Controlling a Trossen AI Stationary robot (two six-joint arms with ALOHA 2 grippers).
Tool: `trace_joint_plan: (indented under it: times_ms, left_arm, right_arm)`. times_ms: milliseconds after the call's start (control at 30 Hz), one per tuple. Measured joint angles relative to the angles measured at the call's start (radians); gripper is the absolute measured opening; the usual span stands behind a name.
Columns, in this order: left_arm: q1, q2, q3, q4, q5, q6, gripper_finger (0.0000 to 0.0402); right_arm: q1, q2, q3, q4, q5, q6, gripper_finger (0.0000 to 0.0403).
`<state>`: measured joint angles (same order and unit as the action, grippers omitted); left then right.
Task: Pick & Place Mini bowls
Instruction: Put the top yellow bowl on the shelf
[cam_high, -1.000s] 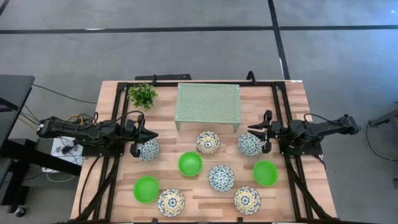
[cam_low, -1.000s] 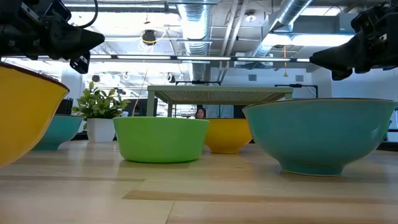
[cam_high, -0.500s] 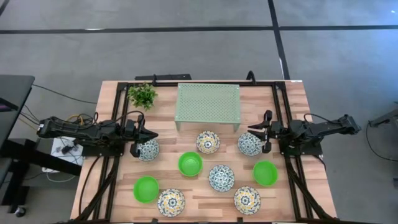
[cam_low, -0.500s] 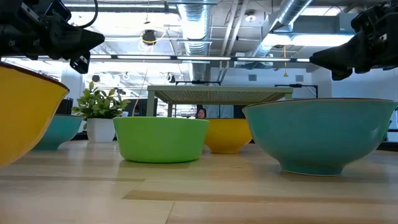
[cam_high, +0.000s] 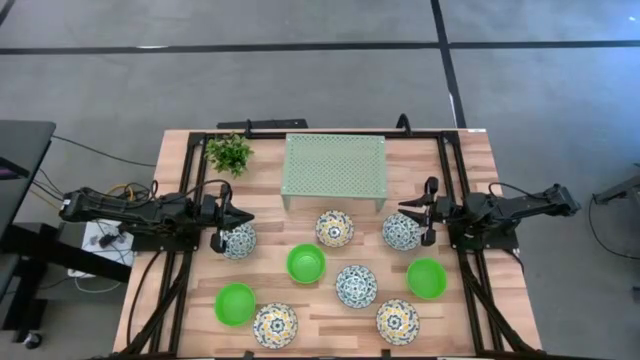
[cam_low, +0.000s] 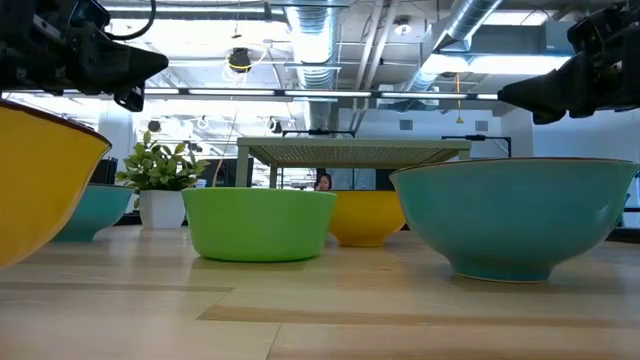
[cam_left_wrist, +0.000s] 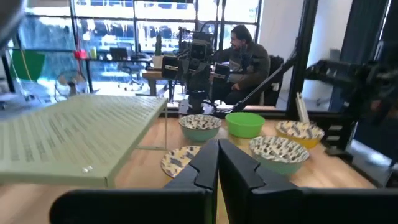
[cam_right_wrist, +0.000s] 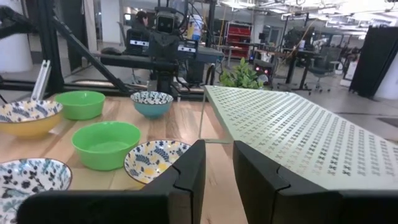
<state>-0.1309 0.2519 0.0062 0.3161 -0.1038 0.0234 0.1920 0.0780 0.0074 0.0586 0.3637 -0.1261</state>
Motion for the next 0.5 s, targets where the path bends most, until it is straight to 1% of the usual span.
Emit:
trace_joint_plan:
  times_ms: [133,167,233,300,500]
  left_arm:
    - [0.0,0.0,0.0,0.0,0.0,-0.001,0.0012]
    - [0.0,0.0,0.0,0.0,0.0,-0.001,0.0012]
    - [0.0,0.0,0.0,0.0,0.0,-0.005,0.0012]
    - [0.0,0.0,0.0,0.001,0.0,-0.005,0.0012]
    - [0.0,0.0,0.0,0.016,0.0,-0.005,0.0012]
  right_arm:
    - [0.0,0.0,0.0,0.0,0.0,-0.001,0.0077]
    - [0.0,0.0,0.0,0.0,-0.001,0.033,0.0077]
    - [0.005,0.0,0.0,0.001,-0.018,0.164,0.0077]
    - [0.003,0.0,0.0,0.004,-0.019,0.227,0.0077]
    - [-0.005,0.0,0.0,0.097,-0.02,0.224,0.0077]
